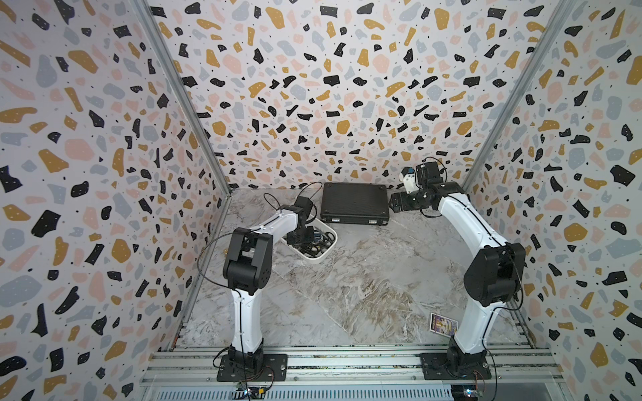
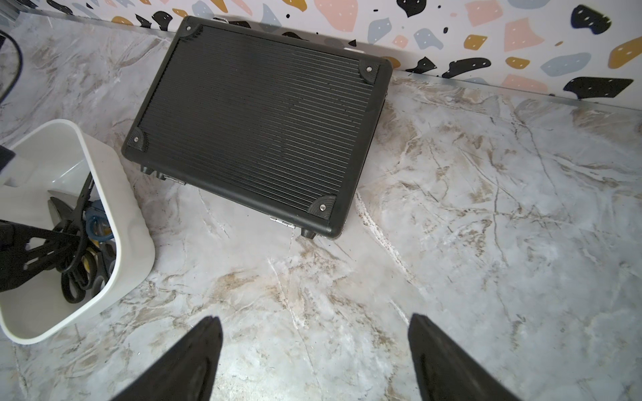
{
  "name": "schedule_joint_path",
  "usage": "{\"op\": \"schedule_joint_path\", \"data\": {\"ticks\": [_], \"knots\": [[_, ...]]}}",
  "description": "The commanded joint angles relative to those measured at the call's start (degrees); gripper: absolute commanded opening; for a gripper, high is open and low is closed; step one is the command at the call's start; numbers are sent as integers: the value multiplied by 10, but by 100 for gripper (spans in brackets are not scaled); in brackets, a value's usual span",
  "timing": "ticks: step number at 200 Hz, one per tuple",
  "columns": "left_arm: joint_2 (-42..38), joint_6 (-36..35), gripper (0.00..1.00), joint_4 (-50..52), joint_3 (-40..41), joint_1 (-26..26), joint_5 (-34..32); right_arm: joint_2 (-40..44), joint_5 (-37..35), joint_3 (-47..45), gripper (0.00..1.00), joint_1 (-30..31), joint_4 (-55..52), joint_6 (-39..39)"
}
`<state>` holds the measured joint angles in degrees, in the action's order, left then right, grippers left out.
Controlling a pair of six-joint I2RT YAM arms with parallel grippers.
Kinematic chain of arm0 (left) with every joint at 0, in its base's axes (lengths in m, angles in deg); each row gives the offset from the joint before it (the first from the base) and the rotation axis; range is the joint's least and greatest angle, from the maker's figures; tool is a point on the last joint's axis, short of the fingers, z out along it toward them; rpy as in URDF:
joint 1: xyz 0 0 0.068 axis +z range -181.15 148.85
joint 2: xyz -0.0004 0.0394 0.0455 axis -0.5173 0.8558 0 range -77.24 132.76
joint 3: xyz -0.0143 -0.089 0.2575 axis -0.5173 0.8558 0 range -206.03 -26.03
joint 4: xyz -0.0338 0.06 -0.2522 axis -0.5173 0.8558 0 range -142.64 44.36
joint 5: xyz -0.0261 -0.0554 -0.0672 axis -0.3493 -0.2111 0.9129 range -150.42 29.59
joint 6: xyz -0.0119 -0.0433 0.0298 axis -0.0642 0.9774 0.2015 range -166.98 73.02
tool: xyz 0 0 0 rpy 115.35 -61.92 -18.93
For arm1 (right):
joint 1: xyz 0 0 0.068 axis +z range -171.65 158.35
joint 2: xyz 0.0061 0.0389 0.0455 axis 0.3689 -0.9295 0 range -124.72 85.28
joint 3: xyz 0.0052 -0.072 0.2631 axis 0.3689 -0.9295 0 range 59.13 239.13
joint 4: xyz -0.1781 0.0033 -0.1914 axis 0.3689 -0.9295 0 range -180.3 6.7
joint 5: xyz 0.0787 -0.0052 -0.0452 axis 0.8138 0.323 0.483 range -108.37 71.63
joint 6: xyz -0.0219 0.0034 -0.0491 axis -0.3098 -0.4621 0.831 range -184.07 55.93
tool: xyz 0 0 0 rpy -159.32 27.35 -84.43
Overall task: Take the scissors out of the storage box
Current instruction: Pick up the scissors from the storage box, then place the scissors at the center of the board.
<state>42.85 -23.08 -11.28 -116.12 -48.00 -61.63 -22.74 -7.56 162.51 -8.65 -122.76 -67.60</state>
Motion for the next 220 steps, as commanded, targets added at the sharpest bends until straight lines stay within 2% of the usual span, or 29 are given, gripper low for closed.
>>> {"op": "schedule_joint_path", "data": {"ticks": [1, 24, 57, 115, 160, 191, 220], "knots": [[12, -10, 22, -7, -7, 4, -1, 27, -9, 11, 89, 3, -18, 7], [-14, -7, 15, -15, -2, 5, -17, 25, -3, 13, 89, 3, -24, 7], [-94, -21, 8, -17, -2, 5, -36, 23, -3, 8, 88, 6, -26, 7], [-247, -10, 7, -3, 62, 4, -20, 19, -4, 7, 88, 12, -32, 6], [-420, 7, 6, 79, 205, -11, -40, 26, -19, -4, 87, 18, -39, -20], [-542, 57, 6, 135, 328, -21, -29, 35, -30, -25, 86, 32, -32, -30], [-589, 96, 7, 144, 423, -47, 1, 42, -36, -31, 87, 39, -37, -31]]}}
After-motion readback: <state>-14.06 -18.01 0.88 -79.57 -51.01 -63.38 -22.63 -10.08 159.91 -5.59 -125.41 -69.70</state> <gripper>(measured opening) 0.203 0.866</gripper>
